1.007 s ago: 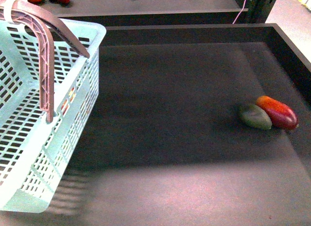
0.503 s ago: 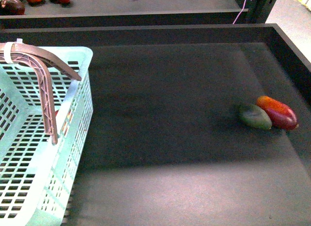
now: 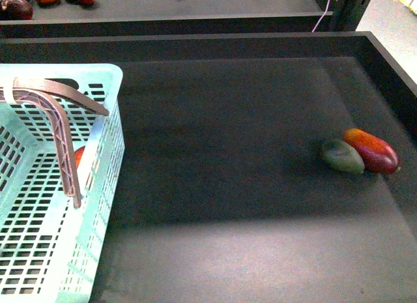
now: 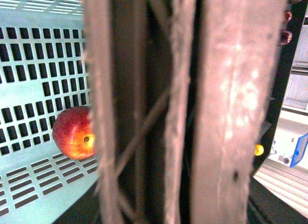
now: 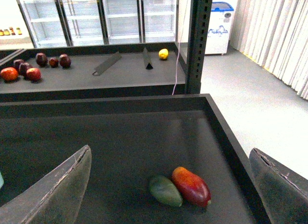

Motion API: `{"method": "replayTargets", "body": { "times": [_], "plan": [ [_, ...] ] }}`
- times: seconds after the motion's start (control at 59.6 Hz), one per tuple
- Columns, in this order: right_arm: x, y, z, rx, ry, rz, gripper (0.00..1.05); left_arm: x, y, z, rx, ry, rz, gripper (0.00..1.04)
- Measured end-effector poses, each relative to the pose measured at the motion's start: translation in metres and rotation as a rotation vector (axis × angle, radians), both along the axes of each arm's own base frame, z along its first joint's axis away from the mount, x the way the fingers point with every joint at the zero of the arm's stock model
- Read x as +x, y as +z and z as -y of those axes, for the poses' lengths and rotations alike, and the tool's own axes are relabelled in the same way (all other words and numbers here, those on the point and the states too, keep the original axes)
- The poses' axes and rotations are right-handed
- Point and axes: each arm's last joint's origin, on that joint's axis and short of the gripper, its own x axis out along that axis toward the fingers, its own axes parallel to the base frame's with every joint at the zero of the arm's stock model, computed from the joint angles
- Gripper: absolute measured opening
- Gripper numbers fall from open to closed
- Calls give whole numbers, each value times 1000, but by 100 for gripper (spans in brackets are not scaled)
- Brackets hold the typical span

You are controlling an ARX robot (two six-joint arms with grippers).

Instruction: Pick apple with right arm and hold basket with left

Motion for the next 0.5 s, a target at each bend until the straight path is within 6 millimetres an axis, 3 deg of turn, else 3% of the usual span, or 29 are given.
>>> {"method": "replayTargets", "body": {
  "times": [0.285, 0.503],
  "plan": [
    [0, 0, 0, 0, 0, 0, 96, -23, 28, 6, 11, 3, 5, 97],
    [0, 0, 0, 0, 0, 0, 96, -60, 62, 13, 25, 15, 21, 98]
  ]
}}
